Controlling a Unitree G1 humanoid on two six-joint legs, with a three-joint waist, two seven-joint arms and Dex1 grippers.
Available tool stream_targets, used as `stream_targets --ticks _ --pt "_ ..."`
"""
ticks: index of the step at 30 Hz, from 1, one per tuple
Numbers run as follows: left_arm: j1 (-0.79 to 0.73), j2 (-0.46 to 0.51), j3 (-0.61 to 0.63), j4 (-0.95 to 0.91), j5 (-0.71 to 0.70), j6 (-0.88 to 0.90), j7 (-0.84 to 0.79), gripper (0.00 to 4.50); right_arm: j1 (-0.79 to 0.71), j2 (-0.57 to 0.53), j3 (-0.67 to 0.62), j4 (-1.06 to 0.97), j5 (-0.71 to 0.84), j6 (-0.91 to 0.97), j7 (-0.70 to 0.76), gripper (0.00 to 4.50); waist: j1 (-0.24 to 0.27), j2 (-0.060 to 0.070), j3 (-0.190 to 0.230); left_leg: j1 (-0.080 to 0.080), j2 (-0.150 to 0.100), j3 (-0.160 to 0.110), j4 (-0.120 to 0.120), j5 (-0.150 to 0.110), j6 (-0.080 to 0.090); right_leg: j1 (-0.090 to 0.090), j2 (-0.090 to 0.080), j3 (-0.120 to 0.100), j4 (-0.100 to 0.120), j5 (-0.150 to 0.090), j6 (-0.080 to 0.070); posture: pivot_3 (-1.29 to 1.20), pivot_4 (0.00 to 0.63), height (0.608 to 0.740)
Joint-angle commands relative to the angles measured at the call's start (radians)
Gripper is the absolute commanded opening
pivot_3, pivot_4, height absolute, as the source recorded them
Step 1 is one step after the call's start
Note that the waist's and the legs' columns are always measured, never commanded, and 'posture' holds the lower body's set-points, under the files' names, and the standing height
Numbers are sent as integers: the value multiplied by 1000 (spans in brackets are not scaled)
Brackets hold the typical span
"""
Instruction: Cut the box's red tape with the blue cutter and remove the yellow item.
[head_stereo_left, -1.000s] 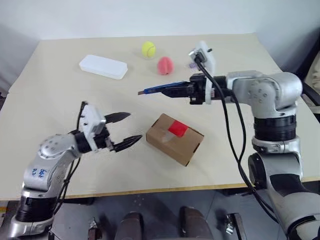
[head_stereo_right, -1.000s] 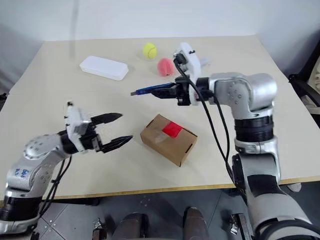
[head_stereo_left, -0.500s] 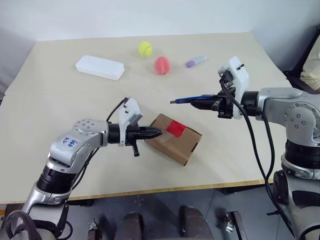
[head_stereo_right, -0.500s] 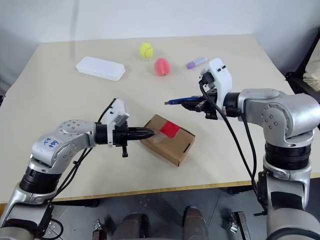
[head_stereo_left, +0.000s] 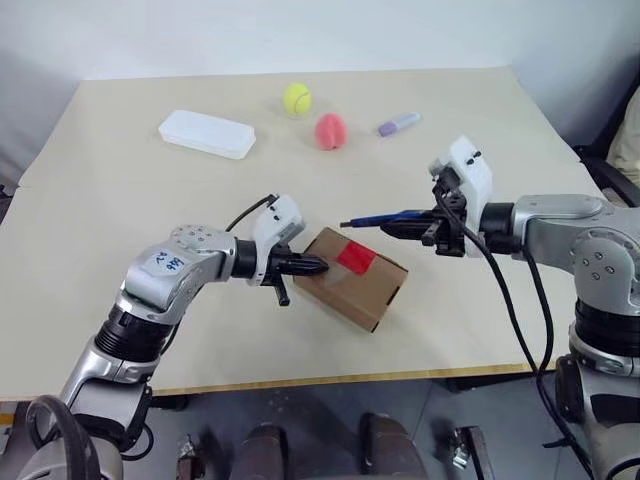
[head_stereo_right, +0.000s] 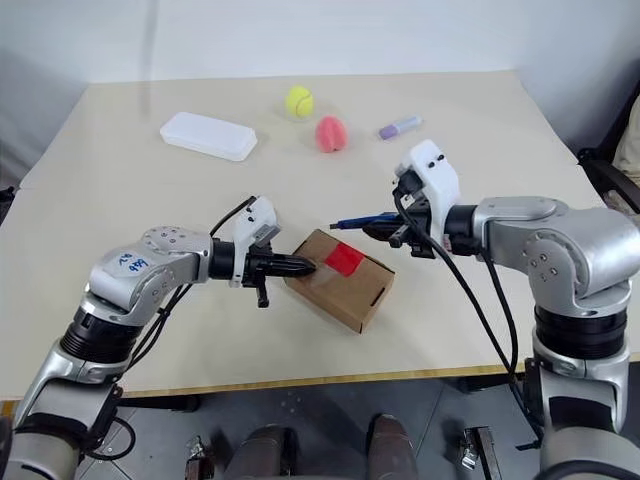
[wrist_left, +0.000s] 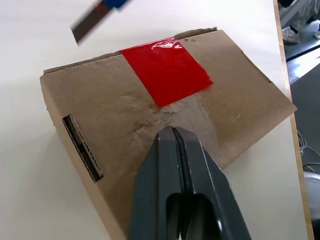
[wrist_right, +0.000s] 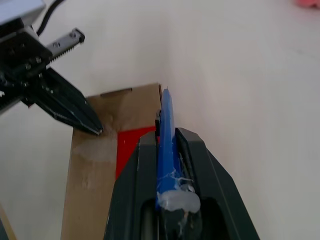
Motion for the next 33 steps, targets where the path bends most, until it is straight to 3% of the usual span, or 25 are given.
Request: stream_targets --ticks 1,33 --pt "1 -4 -25 15 23 13 -10 0 3 -22 9 -25 6 -32 4 118 0 0 0 0 0 0 0 0 0 0 0 0 0 0 0 0 150 740" --pt "-6 -23 -30 23 59 17 -23 0 30 -93 16 -43 61 -57 18 118 19 0 0 0 0 0 5 -1 1 1 0 0 0 0 0 0 150 740"
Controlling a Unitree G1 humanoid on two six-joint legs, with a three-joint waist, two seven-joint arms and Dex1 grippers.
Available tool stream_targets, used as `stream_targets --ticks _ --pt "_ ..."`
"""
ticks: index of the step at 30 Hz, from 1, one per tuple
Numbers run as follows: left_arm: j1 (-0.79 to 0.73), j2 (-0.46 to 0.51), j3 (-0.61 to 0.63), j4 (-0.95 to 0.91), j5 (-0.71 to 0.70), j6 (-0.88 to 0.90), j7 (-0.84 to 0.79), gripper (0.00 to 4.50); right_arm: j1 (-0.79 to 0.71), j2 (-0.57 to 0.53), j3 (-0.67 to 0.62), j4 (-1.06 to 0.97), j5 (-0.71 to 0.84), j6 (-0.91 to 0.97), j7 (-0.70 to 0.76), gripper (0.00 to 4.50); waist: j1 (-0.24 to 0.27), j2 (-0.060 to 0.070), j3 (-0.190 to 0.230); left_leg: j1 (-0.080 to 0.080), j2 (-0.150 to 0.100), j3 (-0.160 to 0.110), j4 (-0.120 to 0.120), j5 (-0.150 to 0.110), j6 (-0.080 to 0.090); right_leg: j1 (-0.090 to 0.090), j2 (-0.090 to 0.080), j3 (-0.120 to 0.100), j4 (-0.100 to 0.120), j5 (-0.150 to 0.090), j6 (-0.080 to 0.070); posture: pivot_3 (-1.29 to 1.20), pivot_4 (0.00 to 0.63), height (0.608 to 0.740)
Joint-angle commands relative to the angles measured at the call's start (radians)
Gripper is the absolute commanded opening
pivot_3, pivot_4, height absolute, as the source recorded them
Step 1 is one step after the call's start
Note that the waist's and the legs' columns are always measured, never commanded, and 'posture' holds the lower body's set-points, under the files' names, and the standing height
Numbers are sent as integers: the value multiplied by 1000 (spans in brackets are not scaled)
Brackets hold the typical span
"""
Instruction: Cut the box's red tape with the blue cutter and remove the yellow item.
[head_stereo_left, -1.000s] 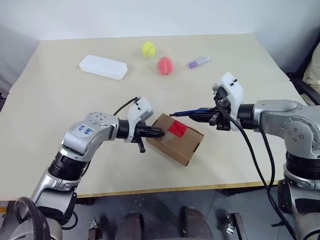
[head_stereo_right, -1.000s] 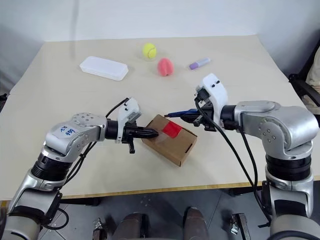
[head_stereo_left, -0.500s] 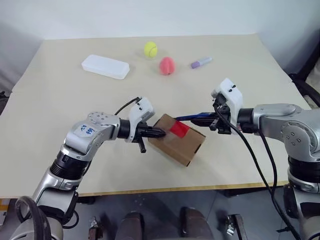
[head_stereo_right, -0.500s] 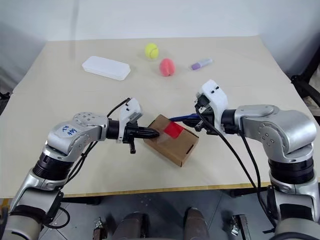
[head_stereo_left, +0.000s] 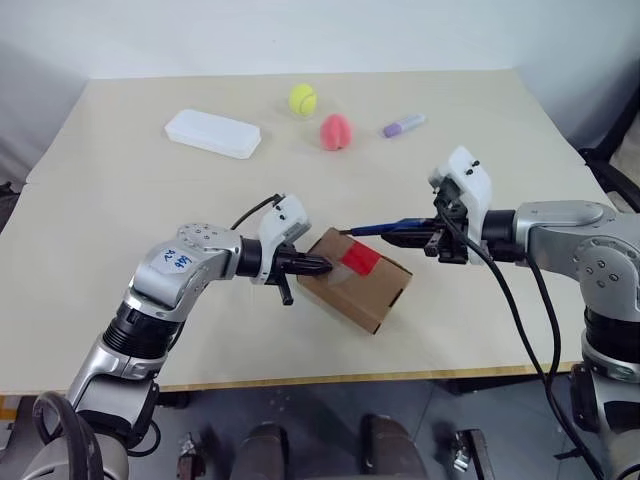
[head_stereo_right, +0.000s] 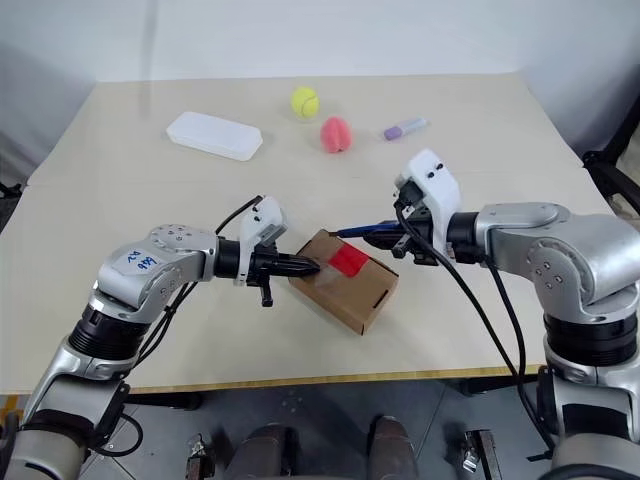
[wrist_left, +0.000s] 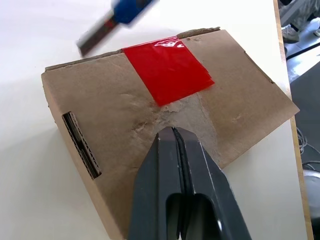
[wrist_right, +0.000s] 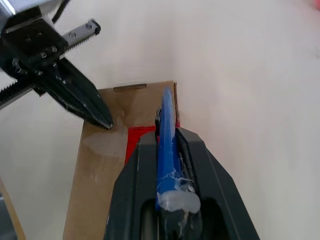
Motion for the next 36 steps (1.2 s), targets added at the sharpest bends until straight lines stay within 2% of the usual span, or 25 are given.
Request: stream_targets --ticks 1,6,12,30,36 --pt "7 1 -23 8 24 16 1 0 6 -26 -3 -31 6 -12 4 118 0 0 0 0 0 0 0 0 0 0 0 0 0 0 0 0 150 740" --pt "6 -2 -20 10 25 16 3 0 17 -38 -4 -26 1 -23 2 118 1 0 0 0 0 0 1 0 0 1 0 0 0 0 0 0 150 740" --pt "4 -6 -18 14 26 15 6 0 -32 -3 -50 -1 27 -25 -12 118 1 0 0 0 0 0 2 0 0 1 0 0 0 0 0 0 150 740" --pt "2 -7 -16 16 28 13 8 0 54 -22 1 9 -8 -61 -15 117 1 0 0 0 0 0 4 -1 1 1 0 0 0 0 0 0 150 740" --pt "1 -4 -17 16 28 12 3 0 13 19 -43 25 13 -54 -39 117 1 0 0 0 0 0 4 -1 1 1 0 0 0 0 0 0 150 740"
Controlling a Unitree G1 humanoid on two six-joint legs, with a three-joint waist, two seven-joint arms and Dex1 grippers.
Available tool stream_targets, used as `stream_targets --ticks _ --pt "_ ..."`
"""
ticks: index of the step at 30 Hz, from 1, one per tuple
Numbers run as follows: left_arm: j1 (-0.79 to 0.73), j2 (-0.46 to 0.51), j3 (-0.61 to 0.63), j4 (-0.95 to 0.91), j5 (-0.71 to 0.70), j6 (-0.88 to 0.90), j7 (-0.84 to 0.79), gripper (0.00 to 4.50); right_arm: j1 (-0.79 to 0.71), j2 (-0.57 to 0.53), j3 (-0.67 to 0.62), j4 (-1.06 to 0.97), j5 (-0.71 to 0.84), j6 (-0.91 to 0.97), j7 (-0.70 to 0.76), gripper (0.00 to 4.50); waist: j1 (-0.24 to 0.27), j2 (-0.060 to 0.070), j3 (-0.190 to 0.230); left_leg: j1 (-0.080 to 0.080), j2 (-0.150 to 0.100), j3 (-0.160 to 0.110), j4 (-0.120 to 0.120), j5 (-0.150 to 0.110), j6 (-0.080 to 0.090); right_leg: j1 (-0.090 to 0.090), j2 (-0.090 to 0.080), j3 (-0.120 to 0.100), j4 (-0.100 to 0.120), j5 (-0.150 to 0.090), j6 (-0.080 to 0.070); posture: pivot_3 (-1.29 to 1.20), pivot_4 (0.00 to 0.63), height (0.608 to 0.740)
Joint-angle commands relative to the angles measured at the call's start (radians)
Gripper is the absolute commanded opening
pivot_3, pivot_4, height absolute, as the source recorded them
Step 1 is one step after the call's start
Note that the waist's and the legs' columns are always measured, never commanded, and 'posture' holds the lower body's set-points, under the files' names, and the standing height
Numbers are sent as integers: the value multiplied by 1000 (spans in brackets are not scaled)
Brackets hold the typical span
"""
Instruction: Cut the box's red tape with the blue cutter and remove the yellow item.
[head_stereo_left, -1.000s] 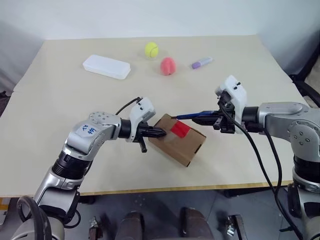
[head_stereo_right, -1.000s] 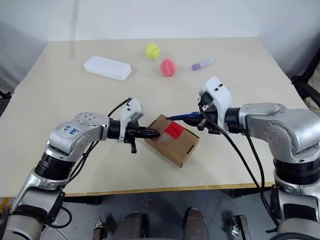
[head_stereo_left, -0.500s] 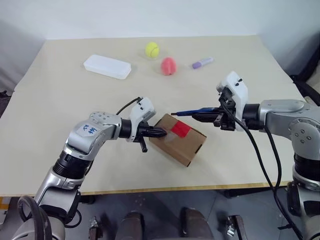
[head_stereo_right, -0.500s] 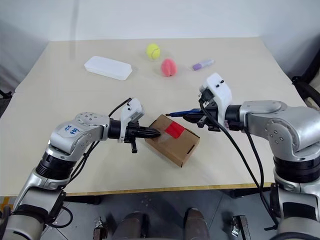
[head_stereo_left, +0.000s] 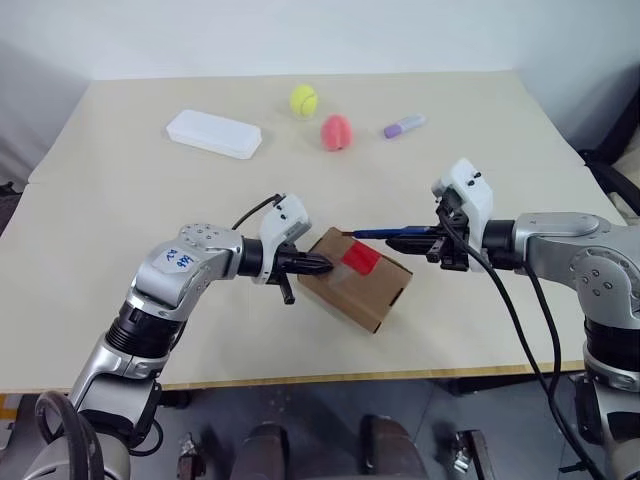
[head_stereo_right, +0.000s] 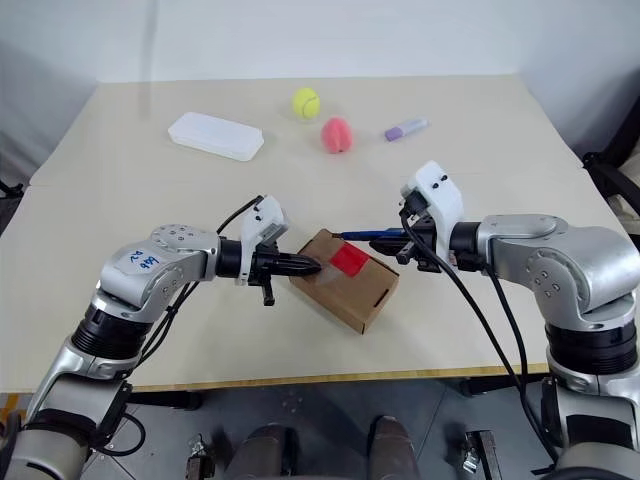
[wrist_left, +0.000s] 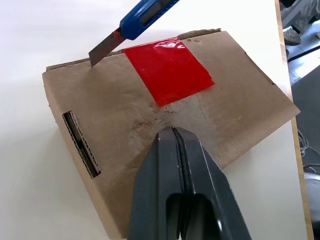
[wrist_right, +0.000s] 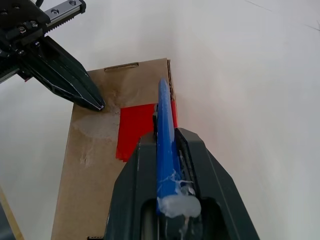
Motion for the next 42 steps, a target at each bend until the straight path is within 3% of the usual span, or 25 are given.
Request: stream_targets --ticks 1,21,42 --pt "5 6 -19 4 25 12 1 0 -41 24 -46 1 16 -1 -23 117 0 0 0 0 0 0 0 0 0 0 0 0 0 0 0 0 150 740" --pt "5 9 -20 8 29 8 -3 0 38 -30 -20 -19 21 -1 10 117 0 0 0 0 0 0 0 0 0 0 0 0 0 0 0 0 150 740" --pt "12 2 -43 2 41 50 28 0 22 -161 1 -74 53 46 90 117 2 0 0 0 0 0 1 0 1 0 0 0 0 0 0 0 150 740"
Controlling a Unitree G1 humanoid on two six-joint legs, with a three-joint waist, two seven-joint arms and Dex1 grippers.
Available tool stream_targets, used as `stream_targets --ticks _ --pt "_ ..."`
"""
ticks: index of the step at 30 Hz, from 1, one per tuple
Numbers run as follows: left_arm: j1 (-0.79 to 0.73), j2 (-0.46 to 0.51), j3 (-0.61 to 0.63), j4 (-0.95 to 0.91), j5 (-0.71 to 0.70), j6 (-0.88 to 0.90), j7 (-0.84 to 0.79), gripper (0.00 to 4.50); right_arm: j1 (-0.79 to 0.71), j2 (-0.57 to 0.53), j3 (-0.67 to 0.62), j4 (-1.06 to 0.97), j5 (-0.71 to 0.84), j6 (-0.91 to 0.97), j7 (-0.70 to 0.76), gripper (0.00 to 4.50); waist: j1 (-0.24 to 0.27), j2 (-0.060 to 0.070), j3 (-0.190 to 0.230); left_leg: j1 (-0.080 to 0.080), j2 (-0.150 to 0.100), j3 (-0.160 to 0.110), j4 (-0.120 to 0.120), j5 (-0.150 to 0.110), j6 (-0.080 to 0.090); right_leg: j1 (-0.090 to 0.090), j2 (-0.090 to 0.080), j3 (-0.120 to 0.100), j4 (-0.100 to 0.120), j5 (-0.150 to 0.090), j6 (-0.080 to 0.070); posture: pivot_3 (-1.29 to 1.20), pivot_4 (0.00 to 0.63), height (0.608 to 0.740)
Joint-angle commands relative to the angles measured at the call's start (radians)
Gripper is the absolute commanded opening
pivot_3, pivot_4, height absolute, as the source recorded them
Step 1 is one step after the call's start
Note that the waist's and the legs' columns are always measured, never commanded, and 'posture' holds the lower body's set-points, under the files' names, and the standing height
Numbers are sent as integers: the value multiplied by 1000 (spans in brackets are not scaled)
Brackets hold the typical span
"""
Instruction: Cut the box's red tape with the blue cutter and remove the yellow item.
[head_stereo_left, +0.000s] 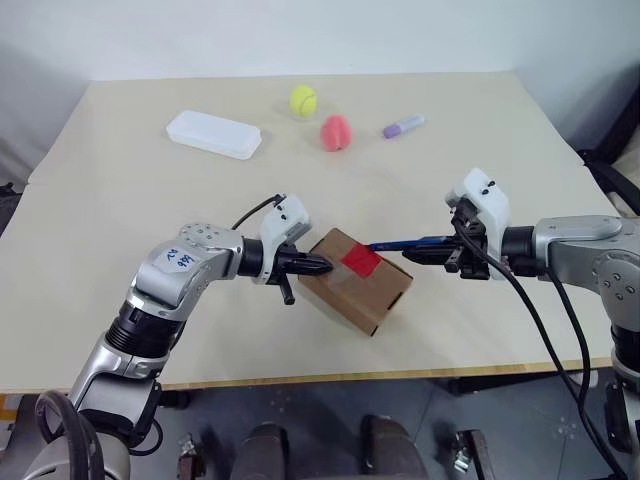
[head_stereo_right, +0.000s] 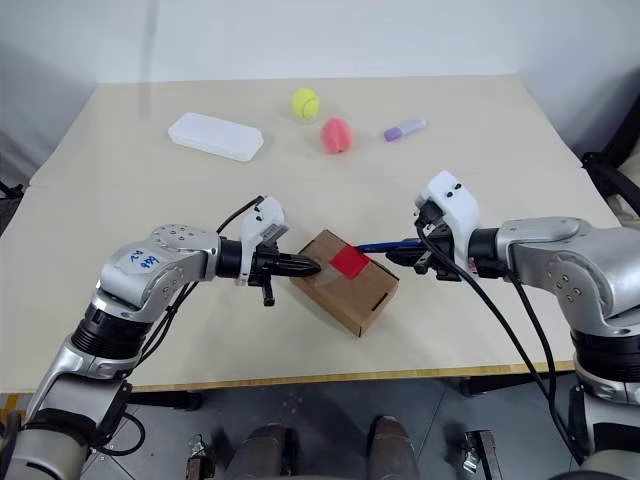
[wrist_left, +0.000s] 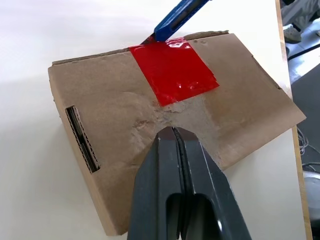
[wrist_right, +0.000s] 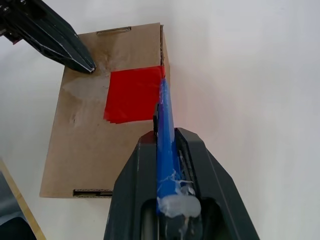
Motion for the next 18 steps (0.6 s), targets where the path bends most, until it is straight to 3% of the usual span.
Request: stream_targets --ticks 1,18 --pt "15 3 -39 7 37 36 20 0 -9 -48 -7 -51 32 19 32 117 0 0 0 0 0 0 0 0 0 0 0 0 0 0 0 0 150 740" --pt "13 8 -38 17 42 38 25 0 24 -167 -25 -66 55 16 99 117 5 0 0 0 0 0 1 0 1 0 0 0 0 0 0 0 150 740"
